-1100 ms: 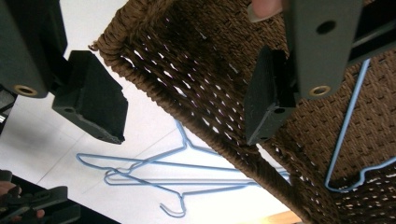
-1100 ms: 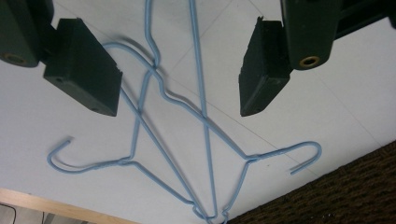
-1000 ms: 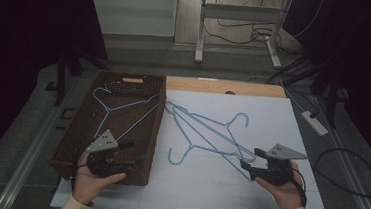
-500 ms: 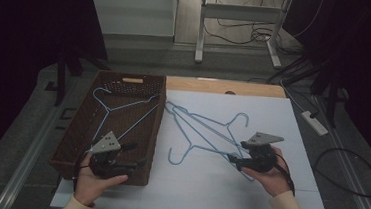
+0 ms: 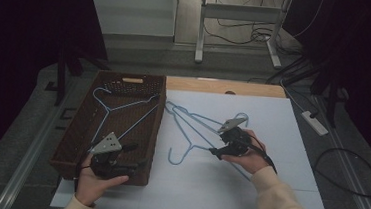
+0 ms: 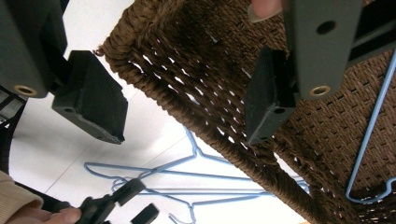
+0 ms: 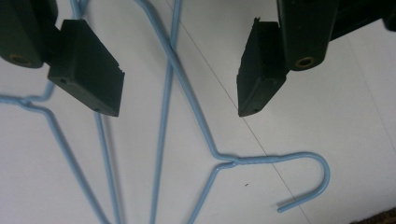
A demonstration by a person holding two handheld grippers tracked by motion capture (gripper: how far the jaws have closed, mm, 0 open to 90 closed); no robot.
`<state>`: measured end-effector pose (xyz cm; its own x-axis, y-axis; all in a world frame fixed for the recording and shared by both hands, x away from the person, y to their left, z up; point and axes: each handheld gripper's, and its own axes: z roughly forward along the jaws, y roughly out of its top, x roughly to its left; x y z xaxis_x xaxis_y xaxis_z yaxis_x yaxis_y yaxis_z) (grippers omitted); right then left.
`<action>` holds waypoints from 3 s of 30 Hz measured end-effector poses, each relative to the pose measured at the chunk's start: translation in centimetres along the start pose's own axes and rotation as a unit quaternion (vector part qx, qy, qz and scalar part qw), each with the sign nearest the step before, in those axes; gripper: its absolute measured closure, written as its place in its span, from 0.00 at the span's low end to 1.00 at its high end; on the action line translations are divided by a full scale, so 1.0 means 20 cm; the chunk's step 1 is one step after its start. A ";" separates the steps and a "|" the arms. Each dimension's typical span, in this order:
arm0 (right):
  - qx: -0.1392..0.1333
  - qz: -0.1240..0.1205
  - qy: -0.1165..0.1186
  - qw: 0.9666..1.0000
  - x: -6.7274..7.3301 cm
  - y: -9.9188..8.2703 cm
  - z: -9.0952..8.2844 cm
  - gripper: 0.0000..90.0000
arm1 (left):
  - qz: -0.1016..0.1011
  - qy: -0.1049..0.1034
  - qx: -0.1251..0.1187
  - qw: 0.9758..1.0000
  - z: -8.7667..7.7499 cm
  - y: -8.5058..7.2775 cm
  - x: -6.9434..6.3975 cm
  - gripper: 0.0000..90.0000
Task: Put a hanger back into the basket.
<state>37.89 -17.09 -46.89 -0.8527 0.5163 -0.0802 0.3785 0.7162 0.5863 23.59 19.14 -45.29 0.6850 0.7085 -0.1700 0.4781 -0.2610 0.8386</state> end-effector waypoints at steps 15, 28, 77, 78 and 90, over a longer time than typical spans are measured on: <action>0.038 -0.017 0.007 0.999 -0.02 0.09 0.12 0.43 | 0.001 0.000 0.001 1.000 0.00 0.00 0.00 0.35; 0.094 -0.045 0.025 0.994 -0.02 0.13 0.23 0.52 | 0.000 0.001 -0.002 1.000 -0.01 0.00 0.00 0.35; 0.079 0.104 0.118 0.984 -0.14 0.21 0.09 0.97 | 0.004 0.006 -0.007 1.000 -0.02 0.00 -0.01 0.36; 0.069 0.108 0.116 0.985 -0.15 0.21 0.07 0.97 | 0.004 0.006 -0.007 1.000 -0.02 0.00 -0.01 0.36; -0.032 0.171 0.135 0.975 -0.22 0.16 -0.11 0.98 | 0.007 0.005 -0.007 1.000 -0.01 0.01 -0.03 0.36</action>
<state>42.10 -18.09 -42.83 -0.7475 0.5710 0.3394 0.6417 0.4887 0.5911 23.18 18.86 -44.92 0.6856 0.7116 -0.1538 0.4612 -0.2611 0.8480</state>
